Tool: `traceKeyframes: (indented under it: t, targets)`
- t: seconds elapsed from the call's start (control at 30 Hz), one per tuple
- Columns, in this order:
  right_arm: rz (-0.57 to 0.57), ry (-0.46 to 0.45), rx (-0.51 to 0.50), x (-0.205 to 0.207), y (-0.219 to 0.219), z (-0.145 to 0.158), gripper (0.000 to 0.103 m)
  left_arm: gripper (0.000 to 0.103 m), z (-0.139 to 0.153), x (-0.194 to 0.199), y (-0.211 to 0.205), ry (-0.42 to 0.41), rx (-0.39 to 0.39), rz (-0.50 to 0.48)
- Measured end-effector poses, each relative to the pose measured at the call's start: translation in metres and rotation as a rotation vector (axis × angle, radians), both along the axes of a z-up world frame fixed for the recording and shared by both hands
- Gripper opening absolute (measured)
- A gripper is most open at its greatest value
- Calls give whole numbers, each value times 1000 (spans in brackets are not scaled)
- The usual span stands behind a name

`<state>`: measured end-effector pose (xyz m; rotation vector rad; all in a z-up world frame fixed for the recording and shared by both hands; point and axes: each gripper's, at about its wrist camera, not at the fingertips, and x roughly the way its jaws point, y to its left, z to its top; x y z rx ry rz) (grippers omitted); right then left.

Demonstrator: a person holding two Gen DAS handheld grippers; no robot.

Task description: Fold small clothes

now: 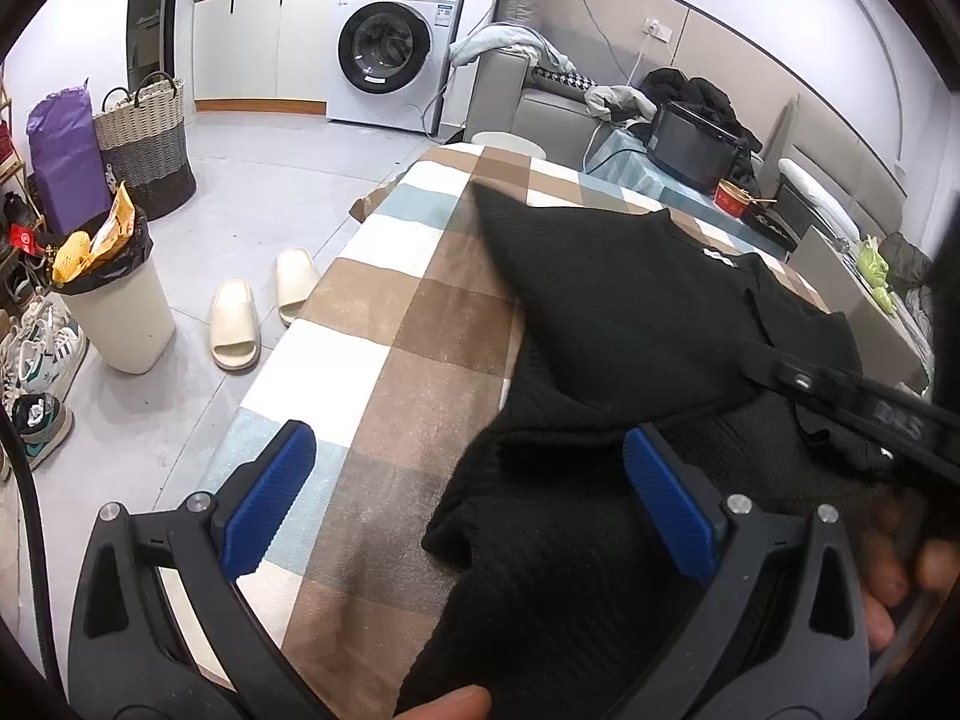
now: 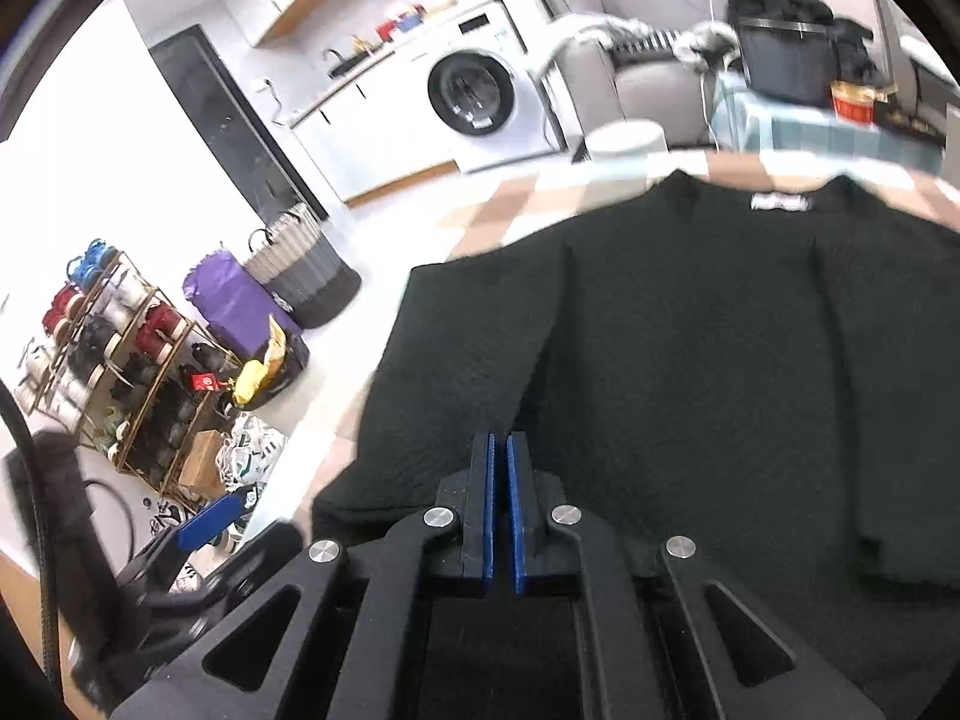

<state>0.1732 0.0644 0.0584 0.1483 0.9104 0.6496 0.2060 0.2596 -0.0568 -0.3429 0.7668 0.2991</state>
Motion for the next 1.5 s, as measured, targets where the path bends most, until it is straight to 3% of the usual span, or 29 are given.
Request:
traceKeyframes:
  t: [0.23, 0.43, 0.6, 0.7, 1.0, 1.07, 1.13, 1.23, 1.33, 1.5]
  targets:
    - [27, 57, -139, -21, -9, -24, 4, 102, -6, -5, 5, 13, -7, 21]
    - [-46, 50, -209, -20, -23, -23, 4, 102, -6, -6, 7, 12, -1, 28]
    - [-85, 62, -136, -5, -31, -18, 10, 102, -5, -7, 7, 11, 3, 24]
    - [-121, 99, -82, 17, -33, -21, 19, 102, -3, -10, 6, 8, 1, 21]
    - [-106, 121, -146, 48, 3, -40, 26, 102, -6, -4, 2, 18, 5, 7]
    - [-96, 90, -166, 47, 9, -39, 27, 102, -8, -4, 2, 22, 5, 8]
    - [-87, 59, -203, 44, 15, -39, 26, 102, -9, -3, 2, 24, 0, 5]
    - [-60, 6, -247, 39, 22, -39, 5, 102, -10, -2, 3, 25, 1, 4]
    - [-61, -3, -224, 39, 20, -37, 4, 102, -10, -2, 3, 25, -3, 3]
    - [-96, -98, -157, 32, 6, -15, 4, 102, -11, -2, 3, 27, -1, 6]
